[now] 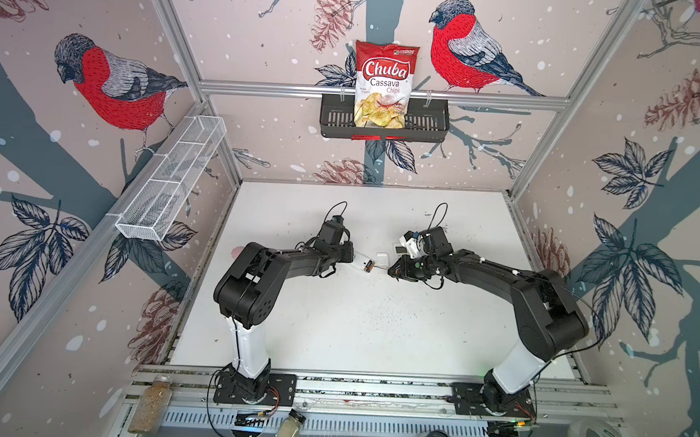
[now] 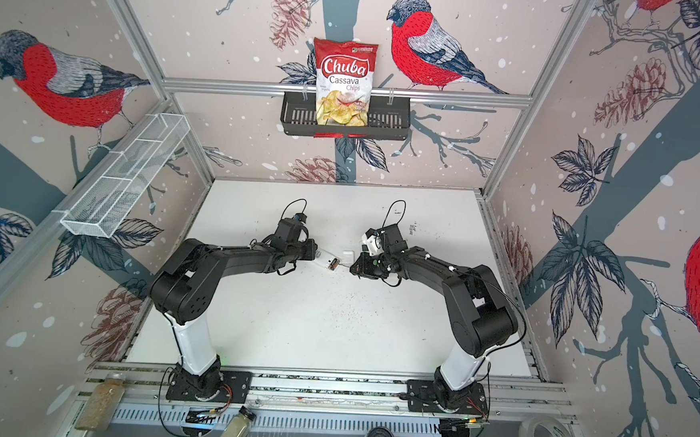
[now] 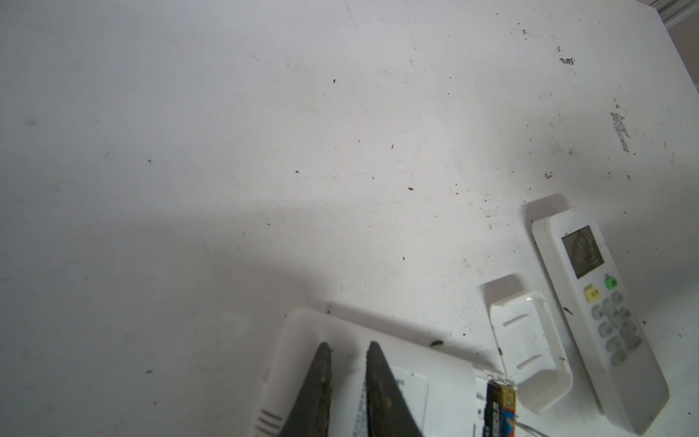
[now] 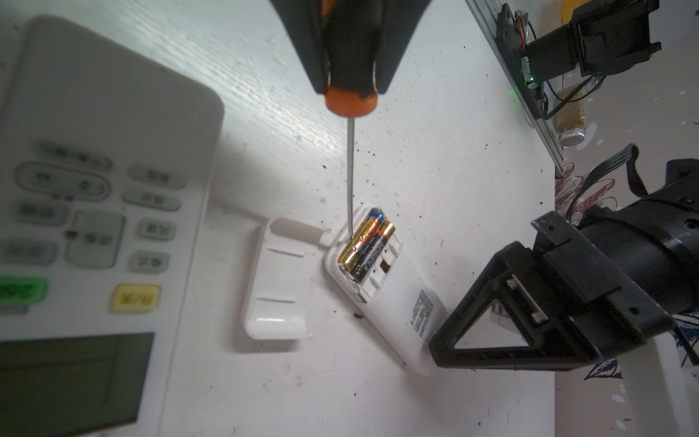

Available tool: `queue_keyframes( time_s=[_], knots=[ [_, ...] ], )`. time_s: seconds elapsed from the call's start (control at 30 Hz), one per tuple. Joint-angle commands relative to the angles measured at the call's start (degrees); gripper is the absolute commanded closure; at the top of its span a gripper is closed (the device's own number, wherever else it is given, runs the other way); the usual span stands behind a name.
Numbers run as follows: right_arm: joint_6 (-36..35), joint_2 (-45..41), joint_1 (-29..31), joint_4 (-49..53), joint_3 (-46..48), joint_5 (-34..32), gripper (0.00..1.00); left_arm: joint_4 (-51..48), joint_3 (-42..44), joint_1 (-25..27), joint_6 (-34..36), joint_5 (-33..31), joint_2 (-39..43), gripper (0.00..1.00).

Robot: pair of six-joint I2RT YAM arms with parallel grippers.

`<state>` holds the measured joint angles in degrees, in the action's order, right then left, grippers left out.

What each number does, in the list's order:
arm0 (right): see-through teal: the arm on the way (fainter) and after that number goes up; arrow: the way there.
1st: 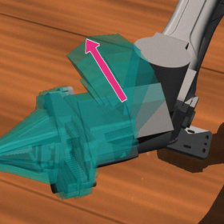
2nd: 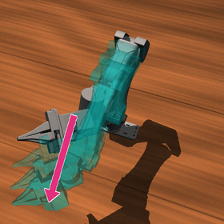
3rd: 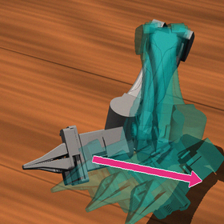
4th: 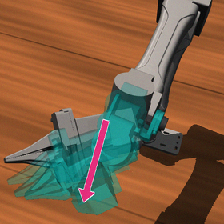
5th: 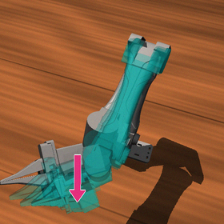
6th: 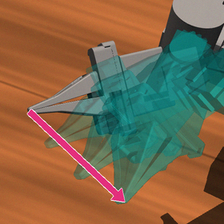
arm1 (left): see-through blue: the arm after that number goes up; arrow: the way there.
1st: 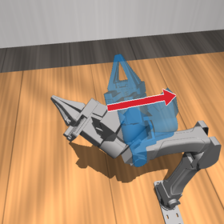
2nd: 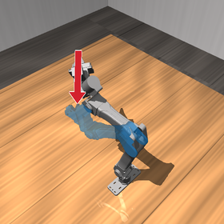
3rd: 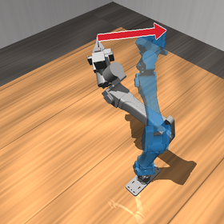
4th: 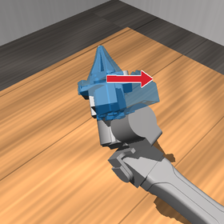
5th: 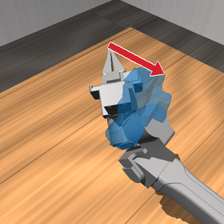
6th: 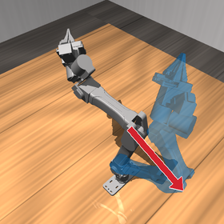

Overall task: Unload the batteries from the remote control
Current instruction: 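Lever the screwdriver tip under the outer battery while the left gripper pins the remote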

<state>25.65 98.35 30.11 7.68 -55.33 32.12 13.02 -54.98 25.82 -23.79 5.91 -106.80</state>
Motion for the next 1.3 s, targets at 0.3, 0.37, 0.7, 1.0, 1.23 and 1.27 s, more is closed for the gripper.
queue_keyframes(
  time_s=[0.3, 0.37, 0.7, 1.0, 1.23, 1.27],
  knots=[
    [0.4, 1.5, 0.6, -1.2, -1.3, 0.1, 0.93, -5.1, 0.8, 0.2, -0.3, 1.1, -0.9, 0.81],
    [0.2, 1.7, 0.9, -0.9, -1.6, -0.6, 0.93, -5.1, 0.8, 0.2, -0.3, 1.1, -0.9, 0.82],
    [-1.6, 2.6, 3.1, 0.7, -2.8, -5.9, 0.93, -4.8, 1.0, 0.2, -0.5, 1.6, -1.2, 0.83],
    [-4.2, 4.2, 6.0, 5.2, -7.5, -10.3, 0.93, -5.3, 0.6, 0.2, -0.4, 1.6, -1.0, 0.84],
    [-3.7, 4.4, 5.5, 4.1, -7.3, -9.4, 0.94, -5.5, 0.4, 0.2, -0.3, 1.2, -1.1, 0.84],
    [-3.5, 4.2, 5.4, 3.8, -7.2, -9.2, 0.93, -5.5, 0.4, 0.2, -0.4, 1.1, -1.1, 0.84]
  ],
)
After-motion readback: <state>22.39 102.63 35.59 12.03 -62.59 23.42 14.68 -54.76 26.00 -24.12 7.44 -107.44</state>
